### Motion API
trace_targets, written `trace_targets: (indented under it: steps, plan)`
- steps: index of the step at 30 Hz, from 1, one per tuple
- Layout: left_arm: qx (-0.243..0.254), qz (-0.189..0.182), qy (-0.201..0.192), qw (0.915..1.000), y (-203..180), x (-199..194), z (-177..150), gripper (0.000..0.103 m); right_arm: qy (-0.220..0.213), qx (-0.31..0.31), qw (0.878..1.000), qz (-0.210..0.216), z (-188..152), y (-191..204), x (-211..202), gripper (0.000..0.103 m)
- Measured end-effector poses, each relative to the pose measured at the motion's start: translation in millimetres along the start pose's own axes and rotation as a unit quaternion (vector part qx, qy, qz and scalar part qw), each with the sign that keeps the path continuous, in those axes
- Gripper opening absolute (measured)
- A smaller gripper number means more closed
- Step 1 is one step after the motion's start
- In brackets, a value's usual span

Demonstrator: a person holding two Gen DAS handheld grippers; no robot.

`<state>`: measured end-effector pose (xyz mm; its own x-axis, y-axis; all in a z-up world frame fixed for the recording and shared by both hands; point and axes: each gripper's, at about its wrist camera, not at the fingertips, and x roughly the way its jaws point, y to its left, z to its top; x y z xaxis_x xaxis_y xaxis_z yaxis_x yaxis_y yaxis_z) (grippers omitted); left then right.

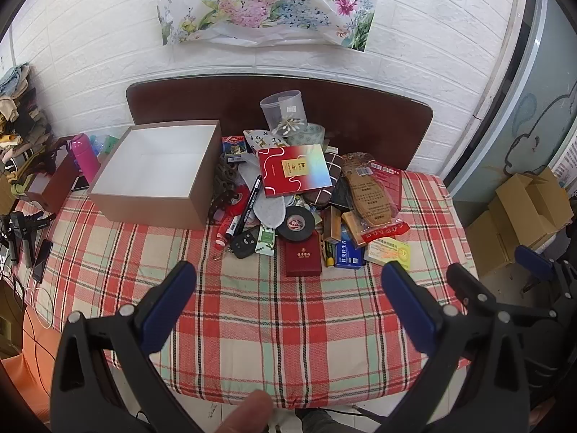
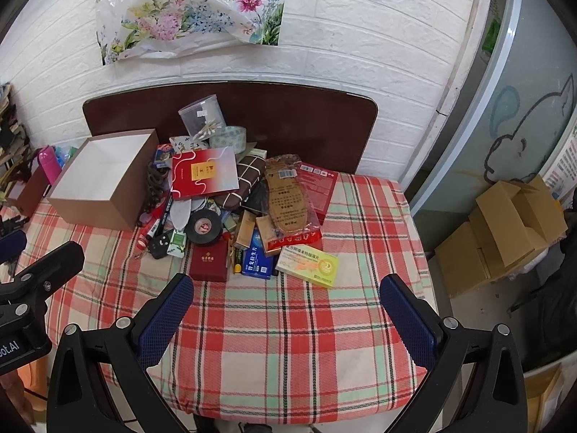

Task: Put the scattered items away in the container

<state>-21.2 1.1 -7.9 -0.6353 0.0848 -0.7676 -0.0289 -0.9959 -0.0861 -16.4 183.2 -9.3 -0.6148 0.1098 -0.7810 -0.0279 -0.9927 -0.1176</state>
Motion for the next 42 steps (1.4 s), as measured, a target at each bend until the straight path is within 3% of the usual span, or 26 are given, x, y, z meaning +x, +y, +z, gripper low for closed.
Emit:
trace_targets:
  steps: [10, 18, 20, 31, 42]
  plan:
    - [-0.003, 0.001, 0.01, 0.9999, -1, 14, 5, 0.103, 0.011, -0.002, 1.0, -0.001, 6, 2, 13, 0.103]
    - [-0.01, 0.029, 0.015, 0.9994, 3, 36, 12, 0.103, 0.02, -0.005, 1.0, 0.018, 17, 0, 36, 0.103]
    - [-0.028, 0.047, 0.023, 0.9982, 6, 46, 14, 0.103, 0.02, -0.004, 0.999, 0.027, 21, -1, 45, 0.103]
    - [-0.044, 0.065, 0.08, 0.9937, 14, 127, 20, 0.102, 0.041, -0.014, 0.996, 0.08, 36, -7, 120, 0.103]
    - [-0.088, 0.078, 0.097, 0.9883, 32, 190, 65, 0.099, 0.041, -0.078, 0.985, 0.152, 82, 19, 195, 0.103]
